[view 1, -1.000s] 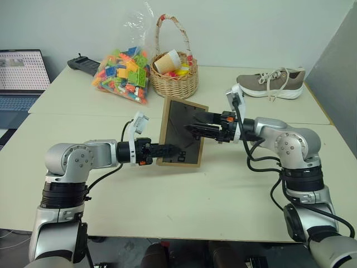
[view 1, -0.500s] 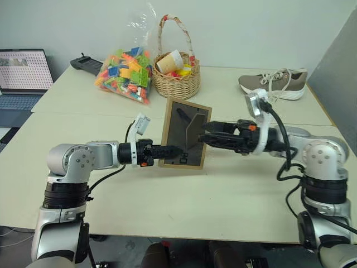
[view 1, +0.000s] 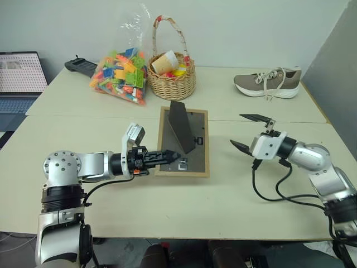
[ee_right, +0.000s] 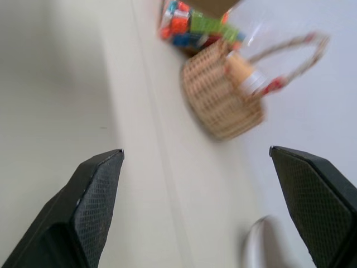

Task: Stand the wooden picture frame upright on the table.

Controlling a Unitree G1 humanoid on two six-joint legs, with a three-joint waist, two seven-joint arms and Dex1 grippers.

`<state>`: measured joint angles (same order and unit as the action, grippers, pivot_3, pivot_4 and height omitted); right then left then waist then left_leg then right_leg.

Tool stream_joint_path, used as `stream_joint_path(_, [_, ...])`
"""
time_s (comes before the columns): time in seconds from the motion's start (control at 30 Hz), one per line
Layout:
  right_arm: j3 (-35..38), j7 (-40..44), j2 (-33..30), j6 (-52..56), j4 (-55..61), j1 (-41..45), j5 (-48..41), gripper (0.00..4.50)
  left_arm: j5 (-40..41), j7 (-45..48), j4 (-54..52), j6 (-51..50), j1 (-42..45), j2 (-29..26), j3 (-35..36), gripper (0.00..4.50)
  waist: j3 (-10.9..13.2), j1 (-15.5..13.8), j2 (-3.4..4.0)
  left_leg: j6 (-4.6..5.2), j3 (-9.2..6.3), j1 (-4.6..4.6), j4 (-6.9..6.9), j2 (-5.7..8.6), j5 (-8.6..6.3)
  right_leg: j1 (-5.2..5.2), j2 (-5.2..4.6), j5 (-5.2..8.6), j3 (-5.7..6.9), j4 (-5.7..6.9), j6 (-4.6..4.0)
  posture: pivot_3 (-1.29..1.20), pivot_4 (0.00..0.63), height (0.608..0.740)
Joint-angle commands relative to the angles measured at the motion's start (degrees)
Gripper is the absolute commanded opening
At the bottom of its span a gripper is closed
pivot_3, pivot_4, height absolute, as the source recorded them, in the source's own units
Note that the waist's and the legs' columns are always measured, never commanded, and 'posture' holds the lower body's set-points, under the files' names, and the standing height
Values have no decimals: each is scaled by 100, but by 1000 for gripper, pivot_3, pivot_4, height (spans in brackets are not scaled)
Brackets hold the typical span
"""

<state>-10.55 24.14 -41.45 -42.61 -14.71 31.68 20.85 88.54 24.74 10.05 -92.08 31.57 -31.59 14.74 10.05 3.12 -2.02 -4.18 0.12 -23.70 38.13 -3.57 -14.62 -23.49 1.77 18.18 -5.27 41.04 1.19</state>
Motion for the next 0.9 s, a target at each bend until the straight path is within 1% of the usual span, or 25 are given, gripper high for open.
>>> stream_joint_path(0.03, [-105, -1218, 173, -1490, -443, 504, 1199, 4435, 1285, -851, -310, 406, -235, -89, -269, 1298, 0, -3, 0, -1, -4, 0, 0, -2, 1, 0, 0, 0, 3, 1, 0, 0, 150, 740])
stream_joint_path(0.13, [-258, -1794, 381, -2013, -527, 814, 1882, 4435, 2213, -1472, -586, 977, -510, -273, -668, 1298, 0, -5, 0, -3, -3, 3, -1, -6, 1, 1, -1, -1, 0, 3, -1, 0, 150, 740])
stream_joint_path(0.2, [-347, -2023, 470, -2222, -556, 941, 2169, 4435, 2426, -1613, -715, 1203, -594, -325, -802, 1298, 0, -15, 0, -3, -4, 4, 0, -6, 2, 3, -5, -1, 0, 5, -2, 0, 150, 740])
stream_joint_path(0.27, [-532, -1916, 552, -2397, -683, 1081, 2066, 4435, 2446, -1616, -819, 1310, -645, -338, -861, 1298, 0, -38, 0, -5, -5, 5, 1, -4, 3, 5, -10, -1, 1, 5, -2, 0, 150, 740])
stream_joint_path(0.43, [-567, -2161, 603, -2575, -934, 1320, 2202, 3547, 2446, -1546, -1061, 1467, -787, -447, -1017, 1298, 0, -58, 0, -6, -4, 20, 6, 3, 4, 26, -18, -1, 3, 1, -2, 0, 150, 740])
stream_joint_path(0.47, [-558, -2223, 596, -2573, -998, 1370, 2270, 3258, 2446, -1524, -1038, 1480, -802, -485, -1021, 1298, 0, -63, 0, -6, -3, 20, 6, 4, 4, 26, -19, -1, 2, 1, -2, 0, 150, 740])
stream_joint_path(0.63, [-527, -2411, 546, -2643, -1164, 1473, 2391, 2228, 2446, -1353, -1025, 1500, -815, -640, -1083, 1298, 0, -77, 0, -5, -2, 23, 6, 8, 4, 27, -18, -1, 2, 1, -2, 0, 150, 740])
stream_joint_path(0.67, [-523, -2456, 537, -2632, -1171, 1477, 2439, 1912, 2446, -1319, -1050, 1498, -831, -659, -1112, 1298, 0, -78, 0, -5, -2, 23, 6, 8, 4, 27, -17, -1, 2, 1, -2, 0, 150, 740])
stream_joint_path(0.73, [-519, -2499, 526, -2631, -1176, 1473, 2467, 1662, 2446, -1261, -1132, 1505, -880, -710, -1167, 1298, 0, -78, 0, -5, 0, 24, 6, 9, 4, 27, -17, -1, 0, 2, -2, 0, 150, 740])
stream_joint_path(0.83, [-517, -2493, 524, -2670, -1189, 1452, 2404, 1579, 2446, -1206, -1226, 1581, -946, -770, -1175, 1298, 0, -76, 0, -5, -1, 25, 5, 9, 3, 27, -16, -1, 1, 2, -2, 0, 150, 740])
stream_joint_path(0.87, [-515, -2478, 529, -2679, -1203, 1452, 2364, 1577, 2446, -1186, -1252, 1623, -966, -794, -1148, 1995, 0, -76, 0, -5, -1, 25, 5, 9, 3, 27, -15, 0, 1, 2, -2, 0, 150, 740])
stream_joint_path(0.9, [-516, -2462, 533, -2693, -1220, 1456, 2315, 1558, 2446, -1186, -1264, 1676, -982, -805, -1120, 2052, 0, -76, 0, -5, -1, 25, 5, 9, 3, 27, -15, -1, 1, 2, -2, 0, 150, 740])
